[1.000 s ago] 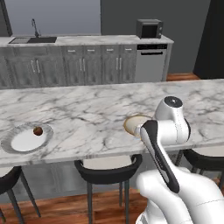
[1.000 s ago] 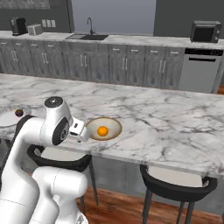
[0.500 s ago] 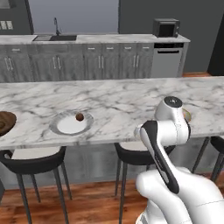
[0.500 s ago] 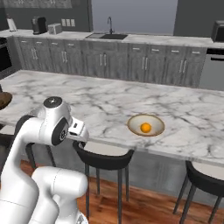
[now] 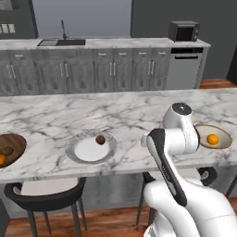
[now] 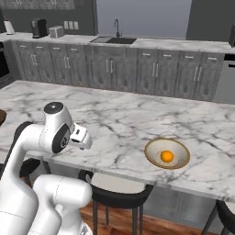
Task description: Take the fruits from the plate on the dining counter and place two fruits in each bowl.
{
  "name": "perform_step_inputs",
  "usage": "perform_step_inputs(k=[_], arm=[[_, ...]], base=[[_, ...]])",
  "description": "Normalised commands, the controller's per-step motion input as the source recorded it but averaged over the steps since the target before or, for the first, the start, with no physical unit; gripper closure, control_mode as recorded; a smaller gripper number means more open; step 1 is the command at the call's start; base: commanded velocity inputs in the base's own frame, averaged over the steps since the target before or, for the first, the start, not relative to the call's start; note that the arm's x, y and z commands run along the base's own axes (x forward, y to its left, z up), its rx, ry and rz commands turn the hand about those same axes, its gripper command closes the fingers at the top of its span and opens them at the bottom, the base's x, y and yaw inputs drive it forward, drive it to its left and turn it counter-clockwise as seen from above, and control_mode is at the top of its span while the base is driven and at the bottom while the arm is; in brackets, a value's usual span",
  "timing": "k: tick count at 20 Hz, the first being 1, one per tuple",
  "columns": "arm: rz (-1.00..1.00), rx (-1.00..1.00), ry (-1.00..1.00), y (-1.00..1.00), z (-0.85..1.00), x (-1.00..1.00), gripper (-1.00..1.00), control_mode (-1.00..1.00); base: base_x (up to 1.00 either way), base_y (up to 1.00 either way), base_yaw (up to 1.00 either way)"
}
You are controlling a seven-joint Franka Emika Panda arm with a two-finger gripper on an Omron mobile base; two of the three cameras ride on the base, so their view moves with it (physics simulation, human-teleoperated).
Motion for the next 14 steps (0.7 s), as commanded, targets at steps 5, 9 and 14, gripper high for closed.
perform_step_inputs(k=[5, 9, 14], arm=[[0.00, 0.00, 0.00, 0.00, 0.00, 0.00, -1.00, 1.00], [0.00, 0.00, 0.00, 0.00, 0.00, 0.00, -1.00, 1.00], [0.00, 0.00, 0.00, 0.00, 0.00, 0.00, -1.00, 1.00]], base=[[0.42, 0.51, -0.05], [-0.01, 0.64, 0.00], [-0.17, 0.69, 0.05]])
